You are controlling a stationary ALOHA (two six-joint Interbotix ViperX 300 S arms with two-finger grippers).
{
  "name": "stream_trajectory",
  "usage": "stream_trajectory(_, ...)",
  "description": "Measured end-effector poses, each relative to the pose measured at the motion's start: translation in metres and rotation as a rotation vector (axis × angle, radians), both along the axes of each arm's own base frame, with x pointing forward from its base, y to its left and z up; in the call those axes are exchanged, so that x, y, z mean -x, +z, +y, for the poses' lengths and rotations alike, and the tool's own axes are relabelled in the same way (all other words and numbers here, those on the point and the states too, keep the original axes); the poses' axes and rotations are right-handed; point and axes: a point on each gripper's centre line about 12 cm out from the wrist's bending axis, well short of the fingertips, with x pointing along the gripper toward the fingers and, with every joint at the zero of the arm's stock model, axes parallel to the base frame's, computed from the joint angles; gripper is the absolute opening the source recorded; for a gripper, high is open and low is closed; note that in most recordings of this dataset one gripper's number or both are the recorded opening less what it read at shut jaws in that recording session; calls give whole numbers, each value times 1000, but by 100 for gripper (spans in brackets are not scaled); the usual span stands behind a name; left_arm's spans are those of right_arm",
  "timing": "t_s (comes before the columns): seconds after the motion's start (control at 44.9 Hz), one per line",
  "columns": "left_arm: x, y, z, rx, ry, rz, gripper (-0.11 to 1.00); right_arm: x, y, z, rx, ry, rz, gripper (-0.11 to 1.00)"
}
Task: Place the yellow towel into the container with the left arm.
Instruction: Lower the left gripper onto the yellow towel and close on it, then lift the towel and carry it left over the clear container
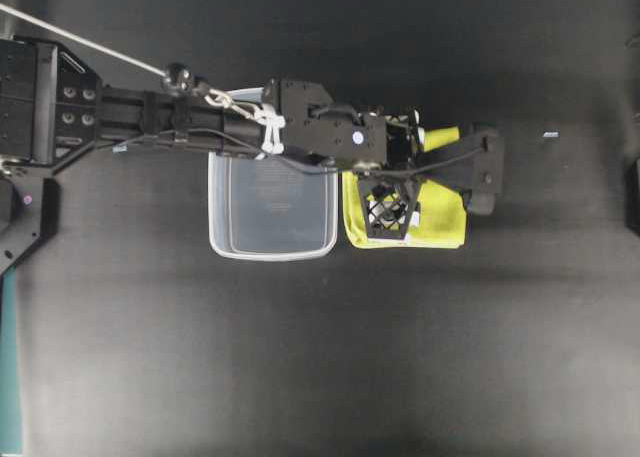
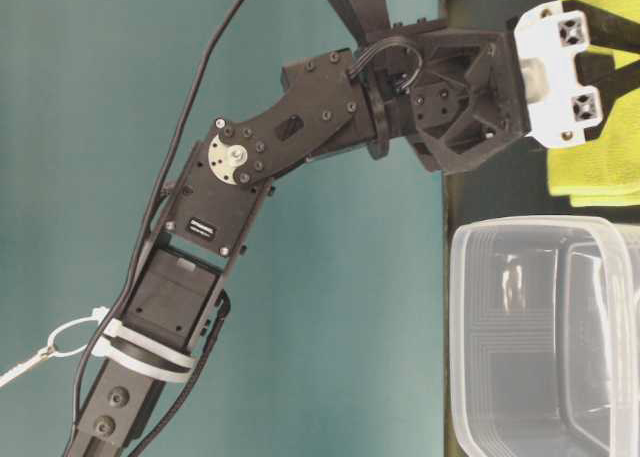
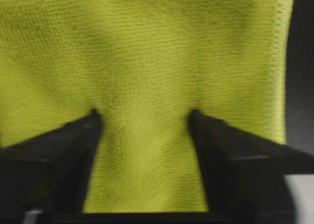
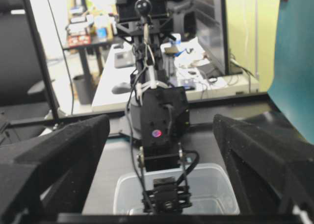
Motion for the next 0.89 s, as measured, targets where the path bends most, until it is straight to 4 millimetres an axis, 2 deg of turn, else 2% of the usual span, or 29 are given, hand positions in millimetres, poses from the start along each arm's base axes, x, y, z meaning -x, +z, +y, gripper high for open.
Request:
stream_trajectory(0.134, -3, 8, -8, -2, -20, -17, 11, 0, 0, 0, 0, -2, 0, 82)
stream_trajectory(0.178, -3, 10, -8, 0, -19, -21, 6, 0, 0, 0, 0, -2, 0, 82)
stream_trajectory(0.29, -6, 38, -5, -2, -11, -57, 7, 0, 0, 0, 0, -1, 2, 82)
stream_trajectory(0.424, -2, 98, 3, -2, 8, -107, 7, 0, 0, 0, 0, -1, 2, 82)
stream_trajectory(0.513, 12, 146, 8, -5, 22, -126, 7, 1, 0, 0, 0, 0, 2, 81)
stream_trajectory(0.602, 34, 182, 11, -2, 38, -106, 7, 1, 0, 0, 0, -1, 2, 81)
stream_trajectory(0.736, 69, 209, 12, -3, 45, -69, 7, 1, 0, 0, 0, -1, 0, 81)
stream_trajectory(0.78, 80, 212, 12, -3, 46, -63, 7, 1, 0, 0, 0, -1, 0, 81)
stream_trajectory(0.892, 102, 203, 12, 0, 48, -33, 7, 1, 0, 0, 0, -1, -2, 81)
